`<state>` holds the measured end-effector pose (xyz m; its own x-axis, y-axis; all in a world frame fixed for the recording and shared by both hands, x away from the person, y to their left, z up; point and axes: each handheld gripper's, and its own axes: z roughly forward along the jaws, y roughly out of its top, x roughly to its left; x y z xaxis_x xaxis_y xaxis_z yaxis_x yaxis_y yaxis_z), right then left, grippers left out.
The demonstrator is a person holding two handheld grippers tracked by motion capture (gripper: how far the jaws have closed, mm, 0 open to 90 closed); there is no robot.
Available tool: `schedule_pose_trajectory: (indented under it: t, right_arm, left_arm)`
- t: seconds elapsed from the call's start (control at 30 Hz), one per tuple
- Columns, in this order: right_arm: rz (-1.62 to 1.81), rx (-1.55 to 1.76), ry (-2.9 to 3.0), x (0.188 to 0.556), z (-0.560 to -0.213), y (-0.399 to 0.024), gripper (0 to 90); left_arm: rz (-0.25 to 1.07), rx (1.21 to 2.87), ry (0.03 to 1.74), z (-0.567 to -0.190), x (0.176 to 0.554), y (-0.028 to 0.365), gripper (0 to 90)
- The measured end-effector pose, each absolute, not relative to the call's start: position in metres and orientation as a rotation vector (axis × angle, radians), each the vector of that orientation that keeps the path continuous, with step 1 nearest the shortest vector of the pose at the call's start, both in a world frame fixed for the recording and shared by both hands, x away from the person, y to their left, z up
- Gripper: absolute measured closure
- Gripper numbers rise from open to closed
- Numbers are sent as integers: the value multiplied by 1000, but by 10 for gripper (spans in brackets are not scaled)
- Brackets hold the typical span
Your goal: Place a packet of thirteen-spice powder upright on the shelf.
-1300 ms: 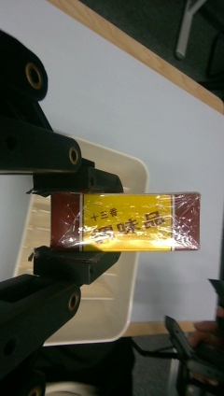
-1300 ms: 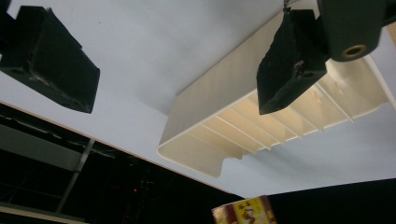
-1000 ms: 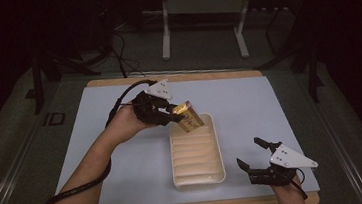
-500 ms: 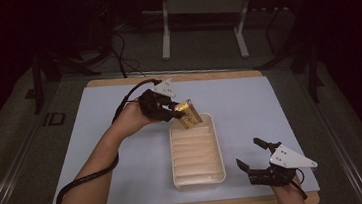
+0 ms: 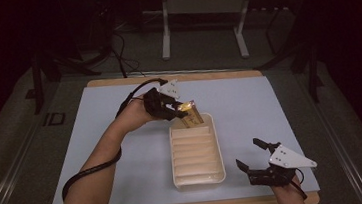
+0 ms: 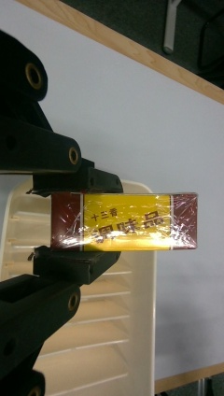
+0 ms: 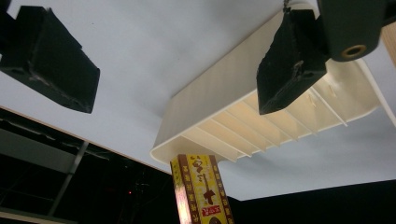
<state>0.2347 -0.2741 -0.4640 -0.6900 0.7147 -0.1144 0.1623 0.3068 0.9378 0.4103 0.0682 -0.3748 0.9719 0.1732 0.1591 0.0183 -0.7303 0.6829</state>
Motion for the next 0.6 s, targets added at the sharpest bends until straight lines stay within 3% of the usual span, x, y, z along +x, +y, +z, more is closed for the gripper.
schedule_pose_trajectory:
  t: [0.6]
  right_arm:
    - [1387, 784, 2068, 236, -466, -274, 133]
  left_arm:
    - [228, 2427, 147, -390, 421, 68, 679]
